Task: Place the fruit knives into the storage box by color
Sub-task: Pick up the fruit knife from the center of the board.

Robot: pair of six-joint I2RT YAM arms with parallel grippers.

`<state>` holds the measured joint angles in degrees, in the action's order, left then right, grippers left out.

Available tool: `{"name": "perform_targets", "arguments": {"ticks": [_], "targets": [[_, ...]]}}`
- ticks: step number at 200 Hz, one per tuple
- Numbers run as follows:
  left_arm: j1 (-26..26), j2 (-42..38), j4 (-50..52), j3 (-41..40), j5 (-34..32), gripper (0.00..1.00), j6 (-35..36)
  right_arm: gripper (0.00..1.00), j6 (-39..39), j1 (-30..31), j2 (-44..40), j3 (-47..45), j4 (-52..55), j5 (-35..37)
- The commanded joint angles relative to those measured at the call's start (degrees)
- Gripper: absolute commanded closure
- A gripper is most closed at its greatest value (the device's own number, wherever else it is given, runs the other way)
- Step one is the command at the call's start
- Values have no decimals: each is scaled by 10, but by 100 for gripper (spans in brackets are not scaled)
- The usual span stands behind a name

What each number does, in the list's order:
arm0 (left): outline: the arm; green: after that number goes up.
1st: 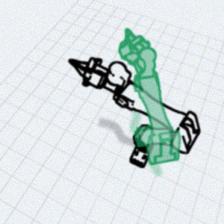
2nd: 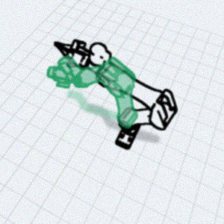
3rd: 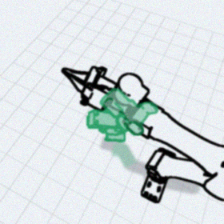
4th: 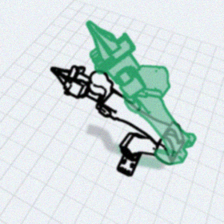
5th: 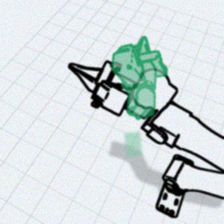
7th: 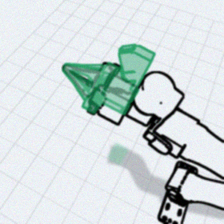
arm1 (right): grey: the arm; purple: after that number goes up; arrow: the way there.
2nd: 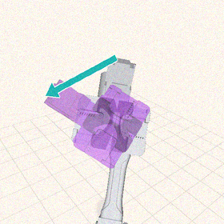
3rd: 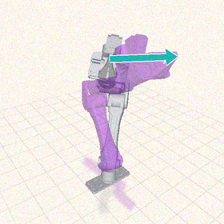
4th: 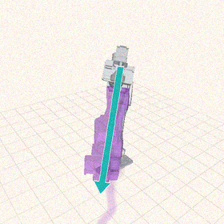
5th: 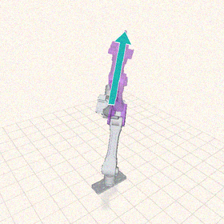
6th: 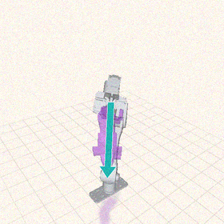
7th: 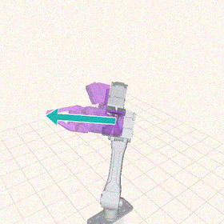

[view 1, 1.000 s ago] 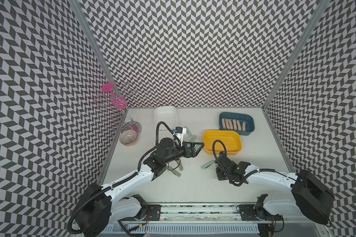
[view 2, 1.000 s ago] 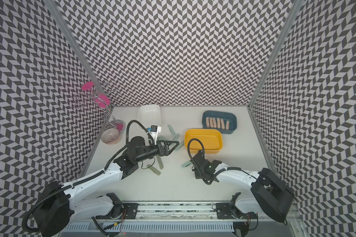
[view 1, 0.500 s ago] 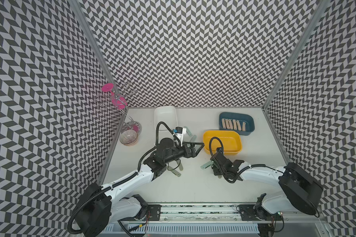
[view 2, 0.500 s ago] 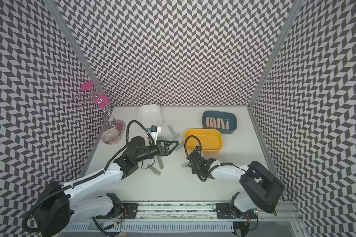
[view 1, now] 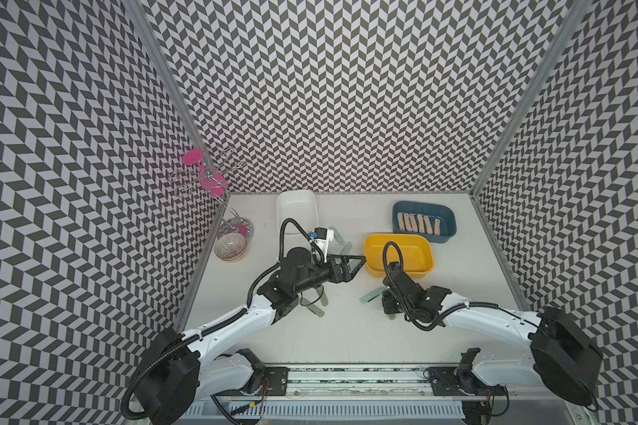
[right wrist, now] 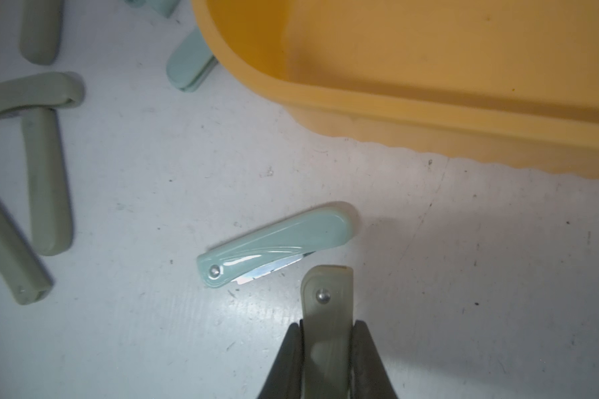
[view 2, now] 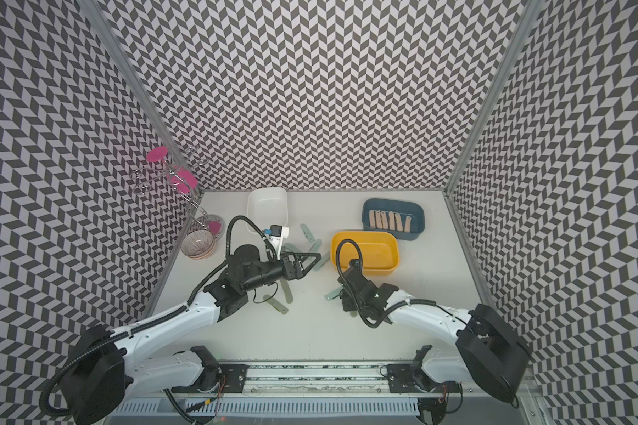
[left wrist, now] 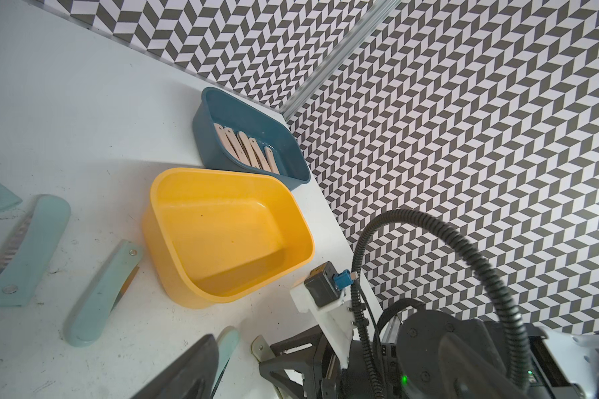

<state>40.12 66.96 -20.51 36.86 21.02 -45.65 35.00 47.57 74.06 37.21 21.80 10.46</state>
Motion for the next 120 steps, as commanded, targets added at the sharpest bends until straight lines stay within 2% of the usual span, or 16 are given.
{"name": "perform_targets", "arguments": {"ticks": [1, 41, 67, 85, 120], "targets": [[3, 2, -15, -2, -8, 0, -4, 85, -1, 4, -29, 37, -1, -27], [3, 0, -9, 13, -14, 0, -2, 85, -3, 4, -53, 98, 0, -53], [-1, -4, 2, 26, -27, 0, 0, 85, -6, 3, -51, 141, -14, -30], [-12, -9, 8, 30, -35, 0, -1, 85, -16, -5, -33, 171, -20, -1], [-43, -16, 13, 31, -33, 0, -8, 85, -38, -53, 28, 219, -34, -1]]}}
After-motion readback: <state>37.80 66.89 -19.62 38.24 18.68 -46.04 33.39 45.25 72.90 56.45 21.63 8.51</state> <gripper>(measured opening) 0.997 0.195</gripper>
